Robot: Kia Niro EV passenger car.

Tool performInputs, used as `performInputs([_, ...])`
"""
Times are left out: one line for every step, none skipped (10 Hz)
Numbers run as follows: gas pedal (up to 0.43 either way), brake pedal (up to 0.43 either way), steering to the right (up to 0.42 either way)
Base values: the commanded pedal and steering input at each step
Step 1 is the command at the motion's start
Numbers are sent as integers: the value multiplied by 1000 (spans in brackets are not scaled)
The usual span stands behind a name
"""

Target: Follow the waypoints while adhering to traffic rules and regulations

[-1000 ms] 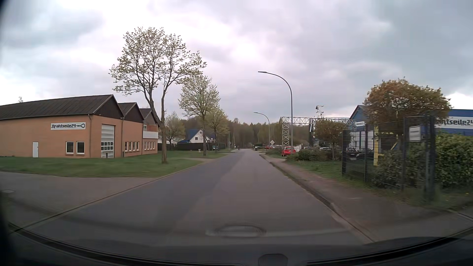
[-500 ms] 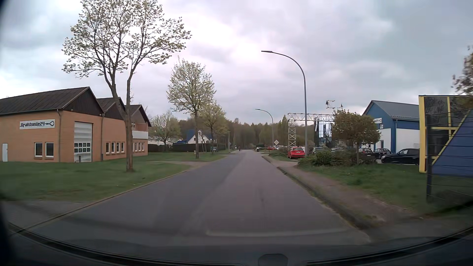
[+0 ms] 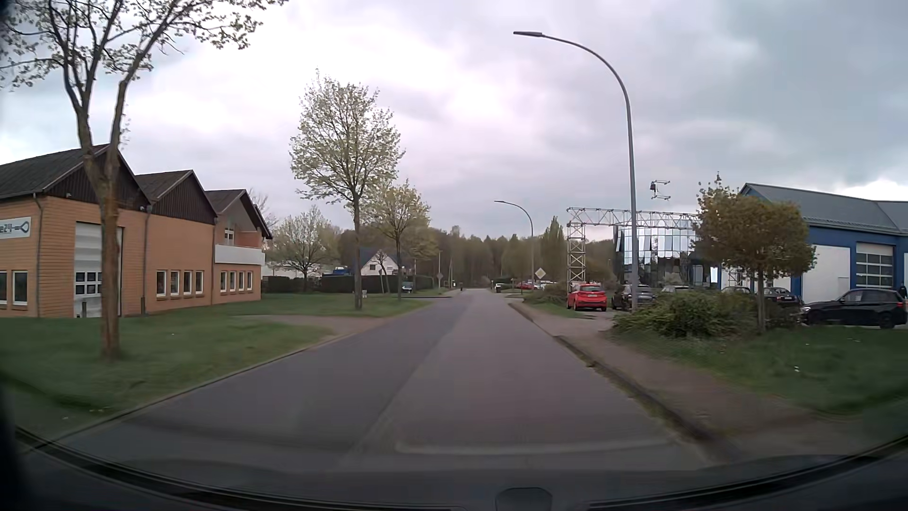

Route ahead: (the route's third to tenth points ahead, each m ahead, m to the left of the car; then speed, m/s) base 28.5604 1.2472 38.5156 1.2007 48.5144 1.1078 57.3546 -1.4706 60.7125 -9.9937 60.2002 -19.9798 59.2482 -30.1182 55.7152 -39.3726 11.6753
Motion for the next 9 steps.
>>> performInputs([79,0,-3])
performInputs([79,0,-3])
performInputs([79,0,-2])
performInputs([79,0,-2])
performInputs([79,6,-1])
performInputs([79,0,0])
performInputs([79,0,1])
performInputs([79,0,1])
performInputs([79,0,0])
